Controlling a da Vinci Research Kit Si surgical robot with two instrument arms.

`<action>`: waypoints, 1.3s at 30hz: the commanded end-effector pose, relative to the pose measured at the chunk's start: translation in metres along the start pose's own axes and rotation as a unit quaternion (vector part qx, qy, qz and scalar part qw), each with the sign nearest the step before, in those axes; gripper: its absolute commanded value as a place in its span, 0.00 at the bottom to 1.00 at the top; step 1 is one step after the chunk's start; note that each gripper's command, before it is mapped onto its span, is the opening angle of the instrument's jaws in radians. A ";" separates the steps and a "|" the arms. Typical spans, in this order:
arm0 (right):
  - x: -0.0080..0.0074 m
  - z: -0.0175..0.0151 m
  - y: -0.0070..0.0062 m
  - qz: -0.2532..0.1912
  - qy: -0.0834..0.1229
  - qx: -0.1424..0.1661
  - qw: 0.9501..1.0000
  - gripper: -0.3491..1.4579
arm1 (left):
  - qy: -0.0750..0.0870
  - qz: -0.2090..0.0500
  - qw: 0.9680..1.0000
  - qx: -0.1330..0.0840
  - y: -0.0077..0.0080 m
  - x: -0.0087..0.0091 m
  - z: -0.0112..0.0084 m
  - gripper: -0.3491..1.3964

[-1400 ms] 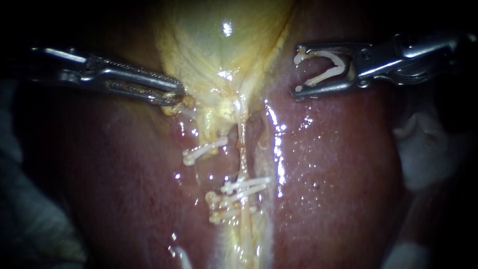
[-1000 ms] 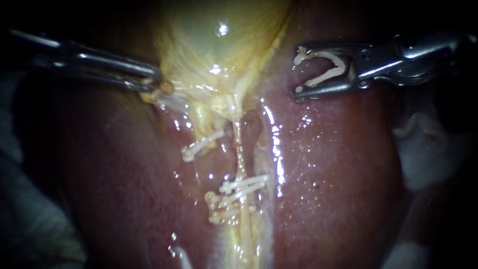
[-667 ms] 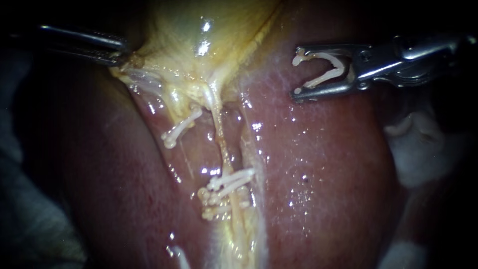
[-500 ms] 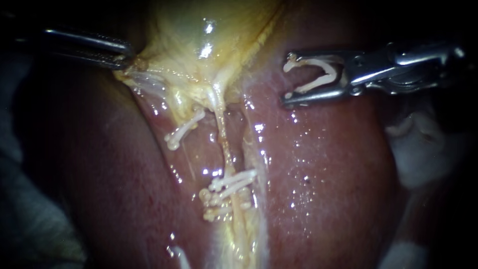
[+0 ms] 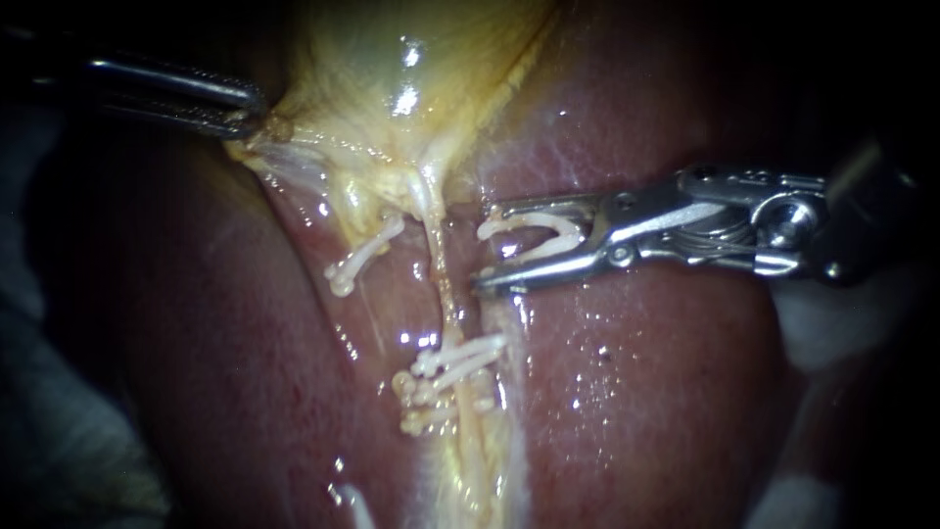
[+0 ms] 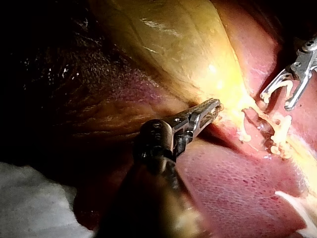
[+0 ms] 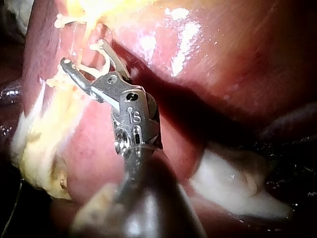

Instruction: Clipping third clip right tube

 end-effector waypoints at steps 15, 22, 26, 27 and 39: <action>-0.0030 0.0025 0.0038 0.050 0.004 0.012 0.999 0.46 | 0.000 0.000 1.000 -0.001 0.0001 -0.0001 0.0001 0.00; -0.0023 0.0042 0.0036 0.078 0.052 0.036 0.995 0.46 | 0.000 0.000 1.000 -0.001 0.0002 -0.0001 0.0001 0.00; -0.0020 0.0050 0.0032 0.089 0.069 0.048 0.992 0.46 | 0.000 0.000 1.000 0.000 0.0003 -0.0001 0.0001 0.00; -0.0019 0.0053 0.0030 0.089 0.073 0.050 0.992 0.46 | 0.000 0.000 1.000 0.000 0.0003 -0.0001 0.0001 0.00; -0.0004 0.0055 0.0007 0.090 0.112 0.085 0.986 0.45 | 0.000 -0.001 1.000 0.000 0.0004 0.0000 0.0002 0.00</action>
